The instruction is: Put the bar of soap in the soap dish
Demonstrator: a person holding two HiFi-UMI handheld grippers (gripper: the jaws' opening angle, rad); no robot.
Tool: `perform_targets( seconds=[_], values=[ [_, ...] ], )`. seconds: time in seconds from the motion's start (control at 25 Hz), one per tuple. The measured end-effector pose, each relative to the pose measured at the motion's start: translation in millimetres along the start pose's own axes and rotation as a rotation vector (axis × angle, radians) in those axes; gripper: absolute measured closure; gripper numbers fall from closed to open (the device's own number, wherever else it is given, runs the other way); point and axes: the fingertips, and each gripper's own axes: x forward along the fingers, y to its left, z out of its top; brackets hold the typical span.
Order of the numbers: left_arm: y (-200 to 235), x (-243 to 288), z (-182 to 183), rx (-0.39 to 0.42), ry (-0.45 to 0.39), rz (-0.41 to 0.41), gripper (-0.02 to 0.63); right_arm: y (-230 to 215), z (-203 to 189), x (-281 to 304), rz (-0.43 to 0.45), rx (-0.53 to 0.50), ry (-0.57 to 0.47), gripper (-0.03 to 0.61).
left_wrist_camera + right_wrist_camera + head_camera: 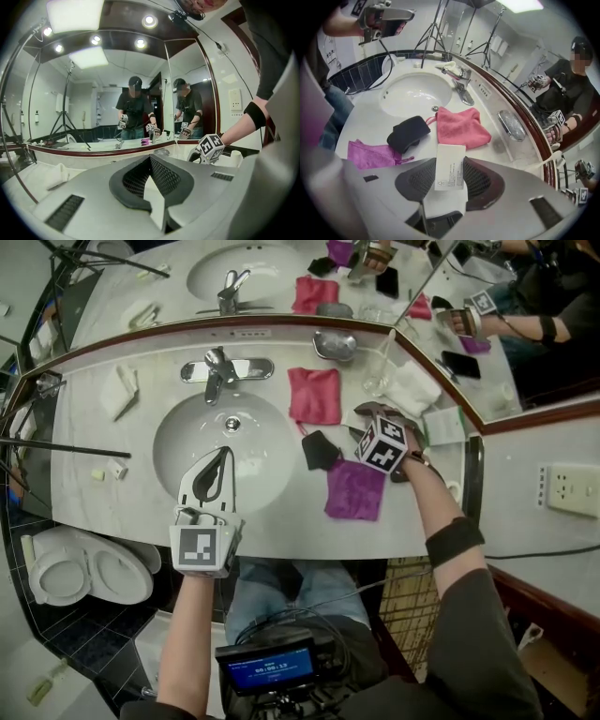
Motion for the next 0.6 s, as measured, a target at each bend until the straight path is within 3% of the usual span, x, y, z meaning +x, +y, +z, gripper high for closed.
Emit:
perform_targets(
  seconds=[0.28,0.6],
  values=[
    [4,4,1,0.002,-0.005,-0.001,0.614,-24,50,-21,-0.077,0.243,-0.207,0.382],
    [9,7,-4,0.010,0.017,-0.002,0.614,-66,94,-38,-0.290,0.473,-0.450,0.382]
  ],
)
